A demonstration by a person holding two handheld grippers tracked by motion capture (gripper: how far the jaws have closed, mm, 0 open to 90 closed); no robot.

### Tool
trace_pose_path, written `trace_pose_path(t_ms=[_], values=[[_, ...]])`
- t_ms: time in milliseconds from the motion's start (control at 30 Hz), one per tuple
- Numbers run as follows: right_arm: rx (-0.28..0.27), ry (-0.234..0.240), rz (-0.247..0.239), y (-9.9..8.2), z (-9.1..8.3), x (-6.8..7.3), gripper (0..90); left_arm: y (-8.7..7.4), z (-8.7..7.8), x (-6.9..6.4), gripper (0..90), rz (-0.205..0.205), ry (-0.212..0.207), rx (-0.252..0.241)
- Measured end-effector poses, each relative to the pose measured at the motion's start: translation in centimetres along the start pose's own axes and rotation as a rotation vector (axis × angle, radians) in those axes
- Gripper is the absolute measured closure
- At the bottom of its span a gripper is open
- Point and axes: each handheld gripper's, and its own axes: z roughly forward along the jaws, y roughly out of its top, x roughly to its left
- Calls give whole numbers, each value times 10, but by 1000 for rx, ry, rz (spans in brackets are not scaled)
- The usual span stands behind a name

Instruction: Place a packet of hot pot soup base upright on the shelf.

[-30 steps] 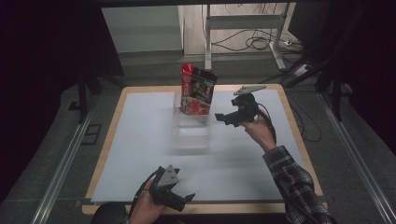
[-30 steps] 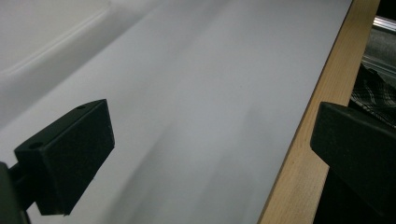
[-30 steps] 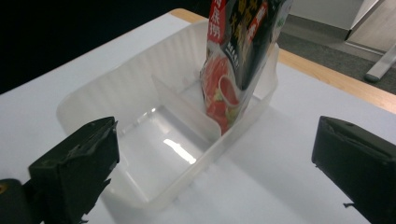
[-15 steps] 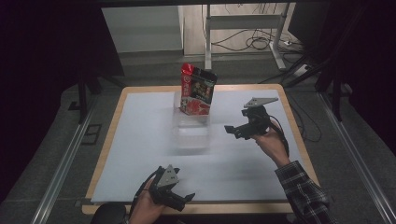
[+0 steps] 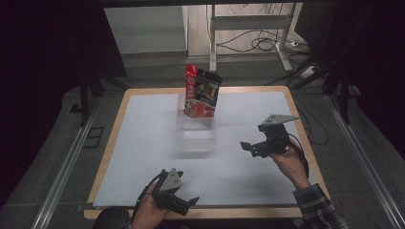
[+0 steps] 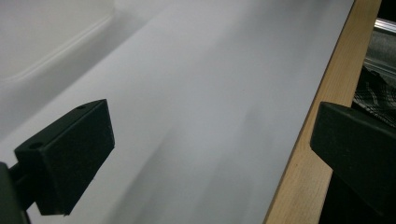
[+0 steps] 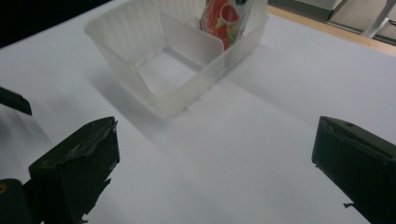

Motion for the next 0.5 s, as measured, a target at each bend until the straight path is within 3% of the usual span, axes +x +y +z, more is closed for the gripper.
trace_pose_path(t_ms=[500], values=[[-14,-43,31,-46,-27,9,6,-1,-1,3,0,-2,16,8]])
